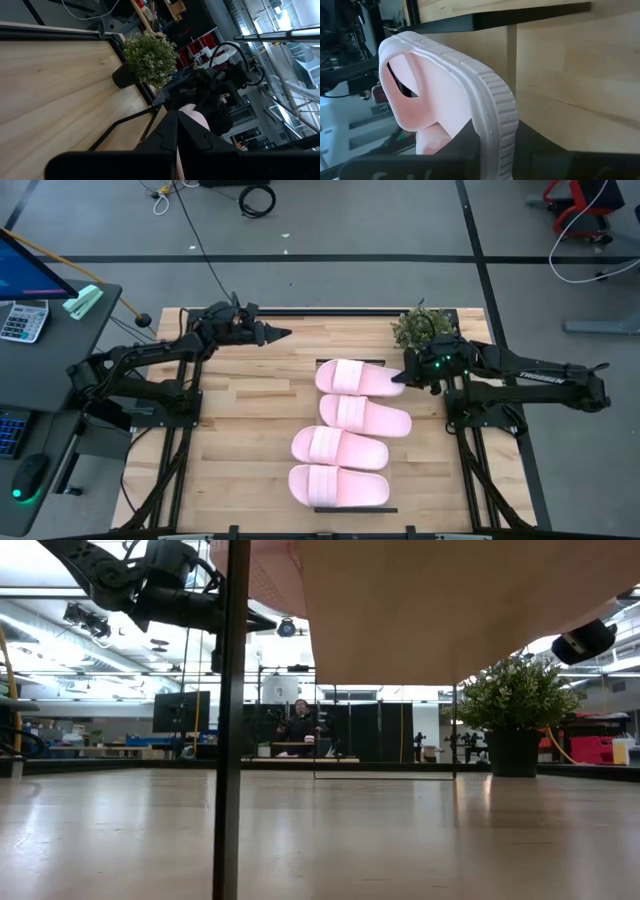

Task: Pick and place slides into the shelf
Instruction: Adjust the pink slippers on the shelf

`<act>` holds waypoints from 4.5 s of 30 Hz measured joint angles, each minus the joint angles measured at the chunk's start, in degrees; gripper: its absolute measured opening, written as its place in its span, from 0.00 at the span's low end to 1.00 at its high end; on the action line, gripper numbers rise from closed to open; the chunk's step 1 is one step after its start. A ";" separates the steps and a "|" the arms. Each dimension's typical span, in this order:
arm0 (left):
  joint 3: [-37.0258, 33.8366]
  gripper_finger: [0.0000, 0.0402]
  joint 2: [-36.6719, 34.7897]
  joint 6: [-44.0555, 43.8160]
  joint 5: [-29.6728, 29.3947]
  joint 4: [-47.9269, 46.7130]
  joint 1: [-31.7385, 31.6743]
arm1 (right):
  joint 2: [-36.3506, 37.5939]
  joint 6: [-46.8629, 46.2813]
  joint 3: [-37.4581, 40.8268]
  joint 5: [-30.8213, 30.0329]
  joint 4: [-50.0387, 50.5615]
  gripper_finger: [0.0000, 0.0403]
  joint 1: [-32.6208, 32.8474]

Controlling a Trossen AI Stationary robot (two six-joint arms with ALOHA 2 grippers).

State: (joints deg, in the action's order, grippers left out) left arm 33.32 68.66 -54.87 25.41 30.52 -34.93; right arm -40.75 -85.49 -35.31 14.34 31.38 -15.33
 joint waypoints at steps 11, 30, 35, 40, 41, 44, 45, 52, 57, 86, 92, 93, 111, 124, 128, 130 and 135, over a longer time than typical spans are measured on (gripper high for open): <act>0.00 0.05 0.00 0.03 0.79 0.00 -2.33 | -0.08 0.64 0.02 7.71 -1.55 0.16 -3.90; 0.00 0.05 0.00 0.17 0.83 -0.02 -2.41 | -0.62 4.60 0.07 7.67 -4.76 0.16 -8.09; 0.00 0.02 0.00 0.17 0.83 -0.04 -2.41 | -2.38 5.35 0.11 6.63 -11.68 0.16 -8.14; 0.00 0.04 0.00 0.20 0.83 -0.08 -2.41 | -5.18 4.67 0.11 7.23 -17.54 0.16 -8.18; 0.00 0.04 0.00 0.20 0.83 -0.09 -2.41 | -5.96 4.58 0.11 7.76 -18.76 0.16 -8.18; 0.00 0.05 0.00 0.20 0.83 -0.09 -2.41 | -8.90 4.00 0.11 10.01 -21.34 0.16 -8.13; 0.00 0.05 0.00 0.20 0.83 -0.12 -2.41 | -10.08 3.71 0.11 10.89 -21.82 0.16 -8.13; 0.00 0.03 0.00 0.20 0.83 -0.16 -2.41 | -17.63 3.02 0.11 15.95 -28.74 0.16 -8.11; 0.00 0.02 0.00 0.20 0.83 -0.15 -2.41 | -21.45 2.91 0.07 18.87 -29.73 0.16 -8.16; 0.00 0.04 0.00 0.14 0.81 -0.35 -3.90 | -19.10 4.50 0.00 12.77 -23.80 0.16 -8.13; 0.00 0.02 0.00 0.13 0.81 -0.33 -3.90 | -19.10 4.33 0.00 12.66 -23.69 0.18 -8.13; 0.00 0.02 0.00 0.13 0.82 -0.34 -3.90 | -19.10 4.42 0.00 12.62 -23.69 0.18 -8.13; 0.00 0.03 0.00 0.07 2.10 -0.44 -3.90 | -9.24 5.16 0.00 6.15 -12.46 0.29 -8.18; 0.00 0.05 0.00 0.07 2.10 -0.48 -3.90 | -9.03 3.93 0.00 7.55 -7.43 0.49 -8.13; 0.00 0.03 0.00 0.07 2.10 -0.50 -3.90 | -9.00 3.46 -0.39 7.14 -6.29 0.51 -8.13; 0.00 0.03 0.00 0.09 2.11 -0.50 -3.90 | -9.01 4.28 -1.99 6.63 -4.41 0.51 -8.13; 0.00 0.05 0.00 0.13 2.10 -0.50 -3.90 | -9.01 9.94 -10.06 2.76 11.95 0.49 -8.18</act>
State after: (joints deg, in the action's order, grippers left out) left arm 33.32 68.66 -54.74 27.51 30.02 -38.83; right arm -49.76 -75.55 -45.37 17.10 43.33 -23.51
